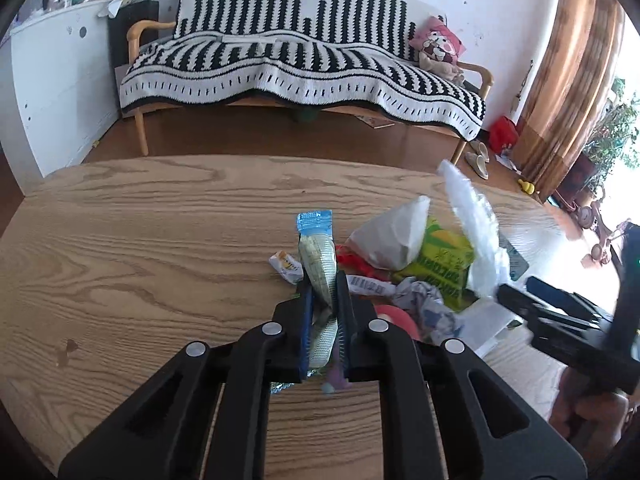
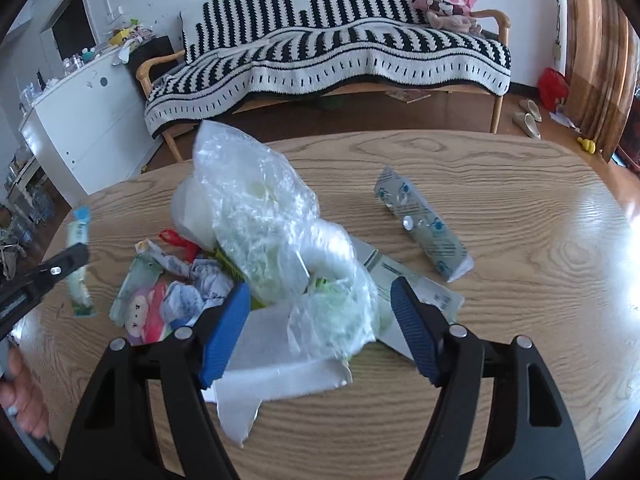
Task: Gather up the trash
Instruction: 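Grasp a blue-topped wrapper with left tool while right tool grasps a clear plastic bag, then carry both items to the black bin and open both tools to drop them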
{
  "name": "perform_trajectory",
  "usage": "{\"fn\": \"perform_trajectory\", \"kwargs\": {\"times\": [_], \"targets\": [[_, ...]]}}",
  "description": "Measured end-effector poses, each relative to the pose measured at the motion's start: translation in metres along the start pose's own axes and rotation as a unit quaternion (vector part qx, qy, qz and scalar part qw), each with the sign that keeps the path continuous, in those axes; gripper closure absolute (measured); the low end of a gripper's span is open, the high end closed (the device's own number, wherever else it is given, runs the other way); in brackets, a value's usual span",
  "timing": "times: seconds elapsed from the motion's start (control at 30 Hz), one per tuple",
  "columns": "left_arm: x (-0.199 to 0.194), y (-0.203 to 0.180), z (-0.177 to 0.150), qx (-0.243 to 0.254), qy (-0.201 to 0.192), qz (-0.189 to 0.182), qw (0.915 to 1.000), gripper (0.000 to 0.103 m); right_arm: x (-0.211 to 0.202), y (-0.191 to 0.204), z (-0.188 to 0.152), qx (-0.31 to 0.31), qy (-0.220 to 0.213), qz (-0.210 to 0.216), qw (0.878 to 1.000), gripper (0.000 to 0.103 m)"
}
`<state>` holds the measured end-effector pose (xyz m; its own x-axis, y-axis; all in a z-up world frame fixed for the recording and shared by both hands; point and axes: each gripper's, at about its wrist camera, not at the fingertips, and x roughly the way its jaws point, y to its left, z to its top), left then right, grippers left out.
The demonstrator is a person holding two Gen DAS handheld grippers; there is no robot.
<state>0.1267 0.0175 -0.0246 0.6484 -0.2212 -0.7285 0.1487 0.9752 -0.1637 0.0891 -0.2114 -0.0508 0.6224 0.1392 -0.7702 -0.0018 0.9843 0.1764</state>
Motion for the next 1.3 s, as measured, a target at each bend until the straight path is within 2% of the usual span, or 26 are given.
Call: {"fn": "perform_trajectory", "kwargs": {"times": [0.03, 0.07, 0.17, 0.27, 0.57, 0.8, 1.03, 1.17, 1.3], "targets": [[-0.002, -0.001, 0.0, 0.001, -0.002, -0.001, 1.0, 0.093, 0.005, 0.0, 0.001, 0.002, 0.007, 0.002, 1.0, 0.039], [-0.004, -0.003, 0.001, 0.002, -0.005, -0.001, 1.0, 0.093, 0.009, 0.0, 0.001, 0.004, 0.013, 0.006, 1.0, 0.058], [-0.01, -0.007, 0.001, 0.002, -0.011, -0.004, 0.9999, 0.093, 0.008, -0.003, 0.001, 0.013, 0.014, 0.018, 1.0, 0.089], [-0.015, -0.008, 0.001, 0.0, -0.016, -0.006, 0.9999, 0.093, -0.011, -0.008, 0.002, 0.017, -0.007, 0.023, 1.0, 0.097], [-0.027, -0.033, -0.001, 0.002, -0.021, -0.024, 0.9995, 0.093, -0.087, -0.041, -0.007, 0.038, -0.069, 0.013, 0.997, 0.1], [-0.036, -0.089, -0.01, 0.033, -0.021, -0.064, 0.9972, 0.093, -0.15, -0.11, -0.034, 0.077, -0.094, -0.032, 0.992, 0.1], [-0.038, -0.178, -0.029, 0.089, -0.009, -0.116, 0.9892, 0.093, -0.208, -0.204, -0.085, 0.132, -0.096, -0.107, 0.981, 0.099], [-0.04, -0.241, -0.048, 0.124, 0.002, -0.154, 0.9803, 0.093, -0.234, -0.251, -0.115, 0.163, -0.091, -0.144, 0.972, 0.1], [-0.041, -0.306, -0.075, 0.161, 0.016, -0.192, 0.9681, 0.093, -0.266, -0.303, -0.157, 0.208, -0.091, -0.181, 0.957, 0.099]]}}
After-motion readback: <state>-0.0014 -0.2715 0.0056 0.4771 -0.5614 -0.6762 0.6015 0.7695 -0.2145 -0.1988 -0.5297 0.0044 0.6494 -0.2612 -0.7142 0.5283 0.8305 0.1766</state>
